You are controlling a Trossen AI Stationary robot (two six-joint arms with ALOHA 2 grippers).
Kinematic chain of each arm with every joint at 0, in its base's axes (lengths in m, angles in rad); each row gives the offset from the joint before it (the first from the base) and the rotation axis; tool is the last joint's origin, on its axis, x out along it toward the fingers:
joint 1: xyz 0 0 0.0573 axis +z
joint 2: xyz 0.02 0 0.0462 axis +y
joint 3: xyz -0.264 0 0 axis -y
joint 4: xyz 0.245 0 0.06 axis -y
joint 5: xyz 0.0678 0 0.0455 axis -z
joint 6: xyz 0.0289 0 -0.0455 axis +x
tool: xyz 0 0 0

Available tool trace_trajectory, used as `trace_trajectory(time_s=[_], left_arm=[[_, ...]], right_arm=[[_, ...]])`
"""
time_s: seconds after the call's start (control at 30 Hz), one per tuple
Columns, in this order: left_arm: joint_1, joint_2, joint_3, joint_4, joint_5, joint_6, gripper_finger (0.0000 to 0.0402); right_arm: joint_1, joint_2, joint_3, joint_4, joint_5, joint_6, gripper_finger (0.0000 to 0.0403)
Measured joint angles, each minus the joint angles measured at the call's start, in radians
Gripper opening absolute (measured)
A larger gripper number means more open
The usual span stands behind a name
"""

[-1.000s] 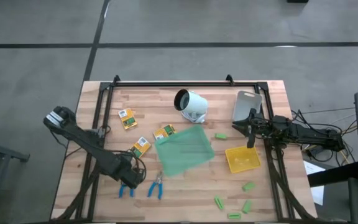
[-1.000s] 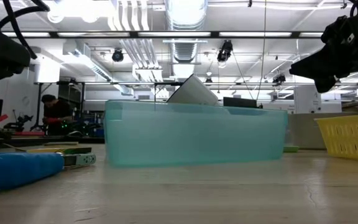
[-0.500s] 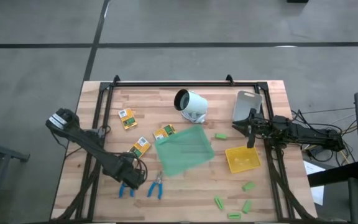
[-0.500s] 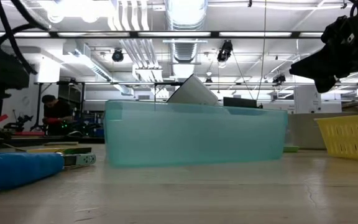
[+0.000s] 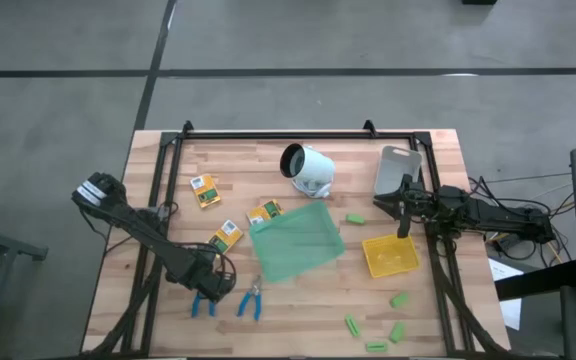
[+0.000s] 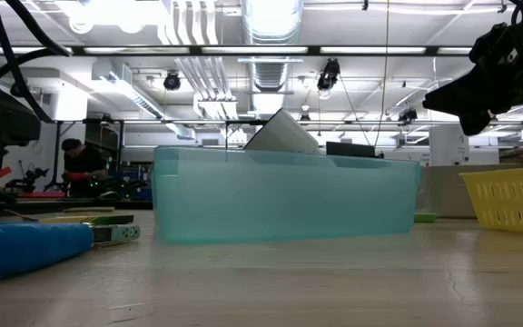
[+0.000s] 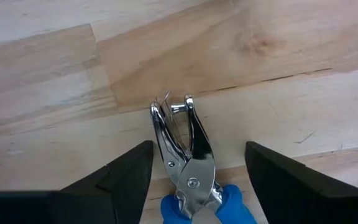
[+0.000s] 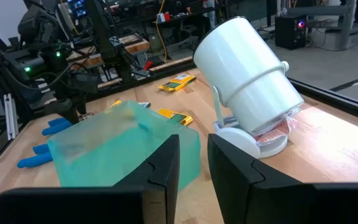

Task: Pick & Place School Supplies
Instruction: Put the blue plier into the gray bin

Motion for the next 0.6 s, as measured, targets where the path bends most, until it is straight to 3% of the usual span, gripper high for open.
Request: trace_trajectory(time_s=[0.6], left_arm=[[-0.001, -0.004, -0.001, 0.002, 0.006, 0.002, 0.015]], right_arm=[[0.0, 0.0, 0.0, 0.0, 0.0, 0.0, 0.0082]])
